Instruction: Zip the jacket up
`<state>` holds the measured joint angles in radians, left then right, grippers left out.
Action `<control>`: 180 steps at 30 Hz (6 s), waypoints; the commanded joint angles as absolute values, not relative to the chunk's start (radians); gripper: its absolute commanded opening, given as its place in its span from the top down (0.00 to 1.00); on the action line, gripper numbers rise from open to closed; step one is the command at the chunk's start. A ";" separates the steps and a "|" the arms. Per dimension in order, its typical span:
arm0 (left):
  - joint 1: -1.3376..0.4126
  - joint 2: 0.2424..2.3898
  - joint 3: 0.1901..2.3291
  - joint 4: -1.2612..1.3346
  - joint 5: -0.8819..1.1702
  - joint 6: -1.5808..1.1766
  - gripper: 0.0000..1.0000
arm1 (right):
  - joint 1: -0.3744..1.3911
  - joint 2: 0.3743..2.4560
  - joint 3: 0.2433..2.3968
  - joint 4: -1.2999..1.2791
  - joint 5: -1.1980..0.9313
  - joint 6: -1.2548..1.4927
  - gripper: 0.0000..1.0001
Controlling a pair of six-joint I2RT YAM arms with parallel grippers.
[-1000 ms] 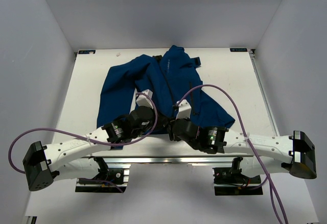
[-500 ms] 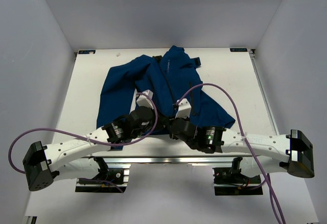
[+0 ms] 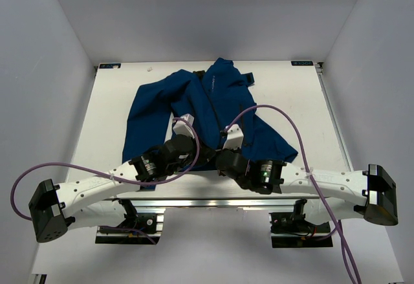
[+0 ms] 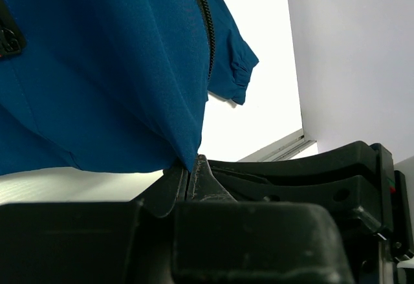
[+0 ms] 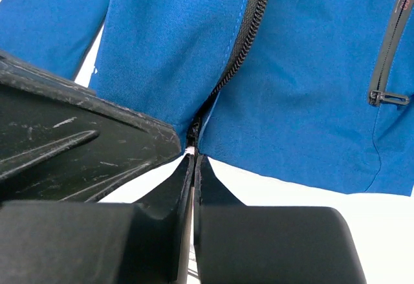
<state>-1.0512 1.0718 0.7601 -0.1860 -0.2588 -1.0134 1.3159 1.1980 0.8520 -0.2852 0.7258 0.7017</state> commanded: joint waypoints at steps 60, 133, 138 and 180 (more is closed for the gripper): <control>-1.091 1.123 1.112 -0.609 -0.316 -0.038 0.02 | 0.859 1.371 1.414 -0.802 -0.252 0.071 1.00; -1.163 1.012 0.870 -0.425 -0.052 -0.095 1.00 | 0.555 2.051 2.020 -0.347 0.351 -0.321 1.00; -1.163 1.008 0.832 -0.399 0.083 -0.149 1.00 | 0.474 2.175 2.141 -0.161 0.374 -0.295 1.00; -1.166 0.900 0.721 -0.761 0.226 -0.631 0.87 | 0.213 2.446 2.259 0.408 0.005 -0.262 0.60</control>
